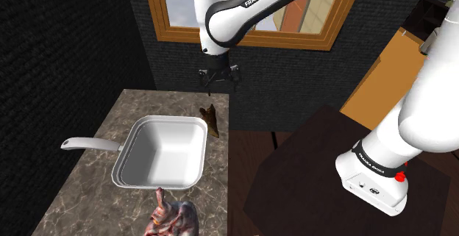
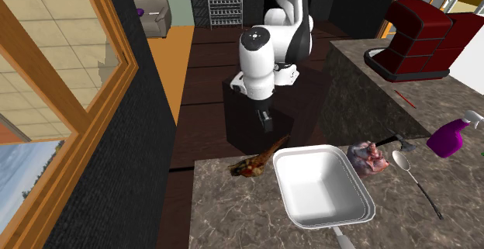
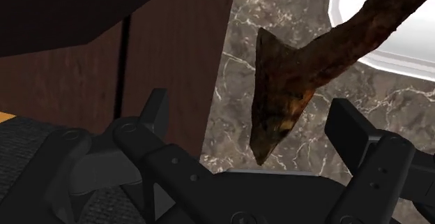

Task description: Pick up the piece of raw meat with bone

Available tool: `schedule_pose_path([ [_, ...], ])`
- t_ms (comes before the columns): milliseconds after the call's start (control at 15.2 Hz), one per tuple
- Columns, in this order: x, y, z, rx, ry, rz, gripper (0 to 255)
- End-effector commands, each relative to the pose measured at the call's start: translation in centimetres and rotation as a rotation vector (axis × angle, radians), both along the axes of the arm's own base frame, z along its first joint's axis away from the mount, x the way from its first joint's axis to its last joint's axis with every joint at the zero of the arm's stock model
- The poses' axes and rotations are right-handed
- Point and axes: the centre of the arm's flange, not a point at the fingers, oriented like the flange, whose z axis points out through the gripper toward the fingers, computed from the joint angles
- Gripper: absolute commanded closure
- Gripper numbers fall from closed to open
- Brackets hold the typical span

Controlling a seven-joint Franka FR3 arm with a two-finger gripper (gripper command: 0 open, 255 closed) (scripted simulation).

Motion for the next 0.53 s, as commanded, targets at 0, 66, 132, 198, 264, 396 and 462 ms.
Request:
schedule_pose_path([
  [0,1.5,1.0,-2.4,-0.009,0.014,-0.038,0],
  [66,2.2,1.5,-3.5,-0.014,0.022,-0.056,0],
  [132,3.0,1.9,-4.6,-0.018,0.029,-0.074,0],
  [198,3.7,2.3,-5.7,-0.022,0.036,-0.092,0],
  [264,4.4,2.7,-6.8,-0.027,0.043,-0.109,0],
  [396,5.9,3.4,-9.1,-0.035,0.058,-0.145,0],
  [462,6.2,3.5,-9.5,-0.037,0.061,-0.152,0],
])
